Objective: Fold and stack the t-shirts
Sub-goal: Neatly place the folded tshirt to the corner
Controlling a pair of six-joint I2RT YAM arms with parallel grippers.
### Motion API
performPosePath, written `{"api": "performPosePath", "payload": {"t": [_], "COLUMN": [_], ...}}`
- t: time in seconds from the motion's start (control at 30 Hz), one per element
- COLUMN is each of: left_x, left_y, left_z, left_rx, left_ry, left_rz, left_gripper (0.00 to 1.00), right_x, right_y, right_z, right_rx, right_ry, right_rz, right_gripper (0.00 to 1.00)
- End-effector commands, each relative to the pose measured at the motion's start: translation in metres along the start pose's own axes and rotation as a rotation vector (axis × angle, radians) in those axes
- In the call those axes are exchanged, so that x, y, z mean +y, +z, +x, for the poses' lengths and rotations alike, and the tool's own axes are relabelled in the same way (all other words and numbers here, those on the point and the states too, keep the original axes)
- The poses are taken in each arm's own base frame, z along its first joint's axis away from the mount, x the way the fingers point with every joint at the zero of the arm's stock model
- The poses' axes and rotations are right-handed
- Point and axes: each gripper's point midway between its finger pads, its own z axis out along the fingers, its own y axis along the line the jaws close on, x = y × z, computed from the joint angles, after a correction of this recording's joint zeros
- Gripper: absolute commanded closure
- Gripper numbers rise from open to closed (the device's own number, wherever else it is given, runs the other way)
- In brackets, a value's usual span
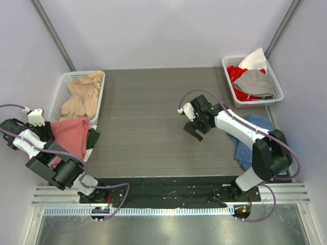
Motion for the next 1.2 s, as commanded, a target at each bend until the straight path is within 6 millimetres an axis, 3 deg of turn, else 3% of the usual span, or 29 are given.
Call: {"api": "performPosePath", "payload": {"t": [0.0, 0.13, 0.4, 0.5, 0.63, 0.73, 0.77, 0.87, 0.93, 0.97, 1.03, 1.1, 1.17], "left_x": [0.010, -0.031, -0.105, -0.128, -0.165, -0.189, -0.199, -0.209, -0.225, -0.221, -0.235, -0.236, -0.257], "left_y": [-0.002, -0.021, -0.084, -0.106, -0.129, -0.137, -0.135, -0.131, -0.132, -0.125, -0.120, -0.112, -0.101], "left_z": [-0.005, -0.025, -0.059, -0.069, -0.082, -0.090, -0.086, -0.101, -0.109, -0.115, -0.123, -0.133, -0.144], "left_rx": [-0.017, -0.112, -0.240, -0.304, -0.403, -0.473, -0.450, -0.514, -0.509, -0.522, -0.507, -0.493, -0.459], "left_ry": [0.021, 0.021, 0.065, 0.088, 0.121, 0.049, -0.045, 0.003, -0.062, -0.060, -0.091, -0.121, -0.094], "left_rz": [-0.042, 0.103, 0.315, 0.358, 0.430, 0.496, 0.538, 0.532, 0.561, 0.518, 0.530, 0.489, 0.523], "left_gripper": [0.51, 0.49, 0.46, 0.46, 0.44, 0.41, 0.40, 0.37, 0.36, 0.37, 0.36, 0.37, 0.37], "right_x": [-0.010, -0.016, -0.025, -0.034, -0.063, -0.081, -0.089, -0.105, -0.119, -0.122, -0.130, -0.135, -0.138], "right_y": [-0.016, -0.023, -0.031, -0.034, -0.046, -0.059, -0.063, -0.075, -0.083, -0.085, -0.089, -0.094, -0.099], "right_z": [-0.010, -0.015, -0.018, -0.020, -0.030, -0.035, -0.034, -0.039, -0.041, -0.042, -0.044, -0.046, -0.050], "right_rx": [-0.078, -0.111, -0.152, -0.177, -0.274, -0.314, -0.313, -0.342, -0.352, -0.355, -0.360, -0.373, -0.403], "right_ry": [0.021, 0.037, 0.077, 0.122, 0.258, 0.332, 0.356, 0.401, 0.446, 0.454, 0.486, 0.510, 0.529], "right_rz": [0.064, 0.101, 0.158, 0.217, 0.358, 0.434, 0.464, 0.526, 0.590, 0.599, 0.645, 0.665, 0.673], "right_gripper": [0.00, 0.00, 0.00, 0.00, 0.00, 0.00, 0.00, 0.00, 0.00, 0.00, 0.00, 0.00, 0.00]}}
